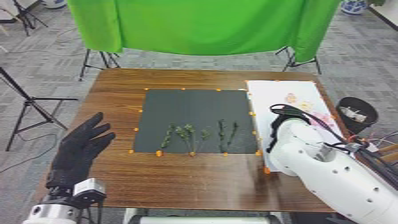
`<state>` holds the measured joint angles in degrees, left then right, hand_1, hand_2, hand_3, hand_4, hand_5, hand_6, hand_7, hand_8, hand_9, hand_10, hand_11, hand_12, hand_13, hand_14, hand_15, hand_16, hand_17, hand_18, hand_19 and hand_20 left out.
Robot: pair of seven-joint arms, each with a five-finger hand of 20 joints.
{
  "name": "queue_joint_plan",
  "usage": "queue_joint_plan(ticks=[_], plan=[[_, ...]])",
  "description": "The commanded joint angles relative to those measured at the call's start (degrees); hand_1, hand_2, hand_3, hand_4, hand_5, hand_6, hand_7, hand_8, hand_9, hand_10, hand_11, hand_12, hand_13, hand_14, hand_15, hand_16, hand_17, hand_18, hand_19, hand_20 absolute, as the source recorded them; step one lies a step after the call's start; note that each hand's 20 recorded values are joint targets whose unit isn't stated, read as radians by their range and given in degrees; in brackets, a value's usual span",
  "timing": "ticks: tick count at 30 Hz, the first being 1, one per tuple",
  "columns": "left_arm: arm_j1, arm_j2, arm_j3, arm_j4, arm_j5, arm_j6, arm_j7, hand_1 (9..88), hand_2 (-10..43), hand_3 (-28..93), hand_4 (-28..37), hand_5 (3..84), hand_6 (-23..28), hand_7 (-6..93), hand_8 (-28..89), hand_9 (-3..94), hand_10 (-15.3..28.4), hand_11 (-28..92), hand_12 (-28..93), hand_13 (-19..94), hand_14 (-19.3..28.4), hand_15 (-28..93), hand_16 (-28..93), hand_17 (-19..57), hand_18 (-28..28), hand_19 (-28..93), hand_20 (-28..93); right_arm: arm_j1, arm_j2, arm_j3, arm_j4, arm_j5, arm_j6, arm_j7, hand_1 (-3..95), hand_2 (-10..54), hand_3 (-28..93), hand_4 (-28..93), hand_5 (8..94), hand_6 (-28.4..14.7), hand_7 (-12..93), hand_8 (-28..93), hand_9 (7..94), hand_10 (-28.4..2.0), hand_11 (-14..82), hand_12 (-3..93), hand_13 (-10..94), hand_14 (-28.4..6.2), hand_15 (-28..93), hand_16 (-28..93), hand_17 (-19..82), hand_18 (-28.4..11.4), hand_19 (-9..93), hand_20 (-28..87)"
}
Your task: Arrange flowers
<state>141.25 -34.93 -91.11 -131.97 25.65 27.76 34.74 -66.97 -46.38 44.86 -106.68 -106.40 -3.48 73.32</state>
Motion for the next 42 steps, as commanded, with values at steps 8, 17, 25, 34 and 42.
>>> queue_joint_plan(ticks=[8, 17, 25, 34, 42], plan=[[1.09, 1.94, 0.95, -0.38, -2.39, 0.74, 3.28, 30.5, 8.7, 63, -21.4, 36.4, 9.0, 11.4, -8, 30.6, 17.6, 28, 11, 19, 23.2, 56, -12, -11.0, 18.6, 42, 13, 1.81, 1.48, -5.03, 1.80, -5.46, 6.73, -0.78, 64.8, -9.5, 70, -27, 74.1, -3.7, 32, 15, 89.9, -9.6, 10.5, 32.1, 89, -1.3, 69, 14, 68, -12.8, 93, 31], [4.27, 4.32, -1.48, -0.93, -5.39, 2.90, 7.67, 30.6, 8.7, 63, -21.4, 36.4, 9.1, 11.2, -8, 30.6, 17.7, 27, 11, 19, 23.3, 56, -11, -11.1, 18.7, 42, 13, 5.35, 1.22, -7.00, -0.96, -7.36, 9.21, -4.05, 64.6, -9.5, 71, -27, 76.1, -3.8, 31, 15, 91.3, -9.0, 10.5, 32.7, 90, -0.8, 68, 15, 68, -12.8, 93, 32], [10.36, 3.60, -6.38, -1.34, -7.03, 3.41, 10.16, 30.6, 8.7, 63, -21.3, 36.4, 9.1, 11.3, -8, 30.7, 17.7, 27, 11, 19, 23.3, 56, -11, -11.1, 18.8, 42, 13, 9.93, -2.54, -8.26, -5.28, -1.43, 10.63, -8.61, 64.5, -9.5, 71, -27, 76.7, -3.8, 31, 16, 91.6, -8.8, 10.6, 33.2, 91, -0.6, 68, 16, 69, -12.8, 93, 33], [16.89, 1.38, -12.10, -1.83, -10.63, 4.80, 14.31, 30.6, 8.5, 64, -21.6, 36.6, 9.2, 11.4, -8, 30.8, 17.7, 27, 11, 19, 23.5, 56, -11, -11.2, 18.8, 42, 13, 15.74, -10.70, -13.55, -5.19, 4.84, 7.50, -15.75, 64.4, -9.5, 72, -27, 76.9, -3.8, 31, 16, 91.6, -8.6, 11.0, 34.0, 91, -0.4, 70, 16, 68, -12.9, 93, 35], [13.72, -0.84, -13.54, -1.33, -7.22, 3.64, 9.53, 30.8, 8.5, 63, -21.9, 36.7, 9.3, 11.4, -8, 31.1, 17.8, 27, 12, 19, 23.7, 56, -11, -11.2, 19.0, 42, 13, 20.03, -19.50, -20.94, 0.72, 5.80, 3.67, -19.04, 64.1, -9.5, 72, -27, 76.2, -3.5, 31, 16, 91.2, -8.2, 11.1, 34.4, 90, -0.1, 71, 17, 68, -12.7, 93, 38]])
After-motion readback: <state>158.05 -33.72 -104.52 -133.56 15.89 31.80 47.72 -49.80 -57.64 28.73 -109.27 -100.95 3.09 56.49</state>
